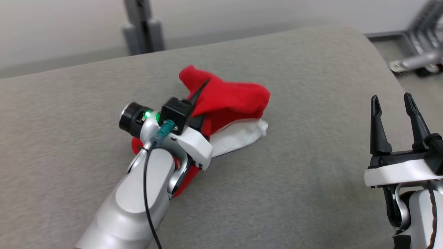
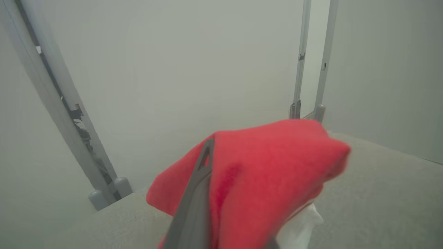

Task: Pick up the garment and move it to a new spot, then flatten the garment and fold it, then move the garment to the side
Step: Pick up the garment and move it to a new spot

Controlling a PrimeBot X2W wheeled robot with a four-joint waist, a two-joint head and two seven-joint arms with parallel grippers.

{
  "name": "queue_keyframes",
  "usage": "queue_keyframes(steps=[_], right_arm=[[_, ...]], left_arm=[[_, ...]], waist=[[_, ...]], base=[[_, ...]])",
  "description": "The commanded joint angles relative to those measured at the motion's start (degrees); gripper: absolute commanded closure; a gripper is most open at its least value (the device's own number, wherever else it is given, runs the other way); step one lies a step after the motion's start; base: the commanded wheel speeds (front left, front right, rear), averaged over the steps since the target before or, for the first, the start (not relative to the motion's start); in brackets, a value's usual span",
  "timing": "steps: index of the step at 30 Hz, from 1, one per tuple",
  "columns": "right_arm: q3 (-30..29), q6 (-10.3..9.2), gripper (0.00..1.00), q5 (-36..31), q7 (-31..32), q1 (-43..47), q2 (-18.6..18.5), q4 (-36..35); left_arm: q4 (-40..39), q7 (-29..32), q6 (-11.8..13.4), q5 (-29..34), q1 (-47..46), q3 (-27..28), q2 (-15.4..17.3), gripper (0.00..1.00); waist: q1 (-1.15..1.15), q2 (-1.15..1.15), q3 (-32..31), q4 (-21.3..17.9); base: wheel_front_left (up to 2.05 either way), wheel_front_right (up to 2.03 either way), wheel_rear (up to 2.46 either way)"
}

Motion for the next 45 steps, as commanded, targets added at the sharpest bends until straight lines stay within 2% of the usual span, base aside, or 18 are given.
queue_keyframes(steps=[1, 3, 4, 5, 6, 10, 13, 19, 28, 33, 40, 45], right_arm=[[0.07, 0.01, 0.00, 0.66, -0.28, -0.91, -0.38, -0.11], [0.14, 0.01, 0.00, 1.36, -0.28, -0.91, -0.35, -0.11], [0.14, 0.01, 0.00, 1.73, -0.28, -0.89, -0.37, -0.06], [0.24, 0.01, 0.00, 2.00, -0.28, -0.83, -0.36, 0.05], [0.40, 0.01, 0.00, 2.22, -0.28, -0.72, -0.35, 0.12], [0.79, 0.01, 0.00, 2.74, -0.28, -0.10, -0.36, 0.26], [0.66, 0.01, 0.00, 2.79, -0.27, 0.46, -0.37, 0.63], [0.24, 0.01, 0.00, 1.17, -0.28, 1.71, -0.38, 1.04], [0.19, 0.01, 0.00, -0.94, -0.28, 2.92, -0.39, 1.81], [0.40, 0.01, 0.00, -1.23, -0.28, 3.95, -0.40, 1.94], [0.50, 0.01, 0.00, -0.59, -0.27, 5.20, -0.39, 1.05], [1.23, 0.01, 0.00, -0.63, -0.28, 5.57, -0.40, 0.01]], left_arm=[[2.00, -0.39, 1.21, 0.05, -1.36, -1.65, 0.34, 1.00], [4.49, -0.57, 1.69, -1.17, -1.54, -3.98, 0.31, 1.00], [5.96, -0.62, 1.92, -1.02, -1.60, -5.49, 0.26, 0.82], [7.60, -0.65, 1.82, -1.09, -1.65, -6.90, 0.28, 0.30], [9.14, -0.62, 1.77, -1.48, -1.75, -8.02, 0.34, 0.00], [13.06, -0.74, 2.08, -3.42, -2.35, -10.81, 0.33, 0.00], [13.59, -0.79, 2.54, -4.88, -2.48, -10.98, 0.33, 0.00], [11.59, -0.76, 2.59, -6.15, -0.31, -9.60, 0.29, 0.00], [10.88, -0.77, 0.73, -4.32, 4.19, -8.66, 0.40, 0.00], [10.27, -0.77, -0.34, -2.96, 6.08, -8.16, 1.79, 0.00], [6.39, -0.77, 1.19, -3.52, 8.55, -3.63, 4.73, 0.00], [-0.32, -0.77, 4.10, -5.28, 11.82, 3.86, 5.95, 0.00]], waist=[[0.00, 0.00, 3.34, -5.59], [0.00, 0.00, 4.11, -7.39], [0.00, 0.00, 4.40, -8.12], [0.00, 0.00, 4.59, -8.74], [0.00, 0.00, 4.71, -9.26], [0.00, 0.00, 4.62, -10.15], [0.00, 0.00, 3.77, -9.40], [0.00, 0.00, 0.67, -4.84], [0.00, 0.00, -4.29, 3.36], [0.00, 0.00, -6.56, 6.96], [0.00, 0.00, -8.31, 10.60], [0.00, 0.00, -8.97, 11.79]], base=[[0.00, 0.00, 0.00], [0.00, 0.00, 0.00], [0.00, 0.00, 0.00], [0.00, 0.00, 0.00], [0.00, 0.00, 0.00], [0.00, 0.00, 0.00], [0.00, 0.00, 0.00], [0.00, 0.00, 0.00], [0.00, 0.00, 0.00], [0.00, 0.00, 0.00], [0.00, 0.00, 0.00], [0.00, 0.00, 0.00]])
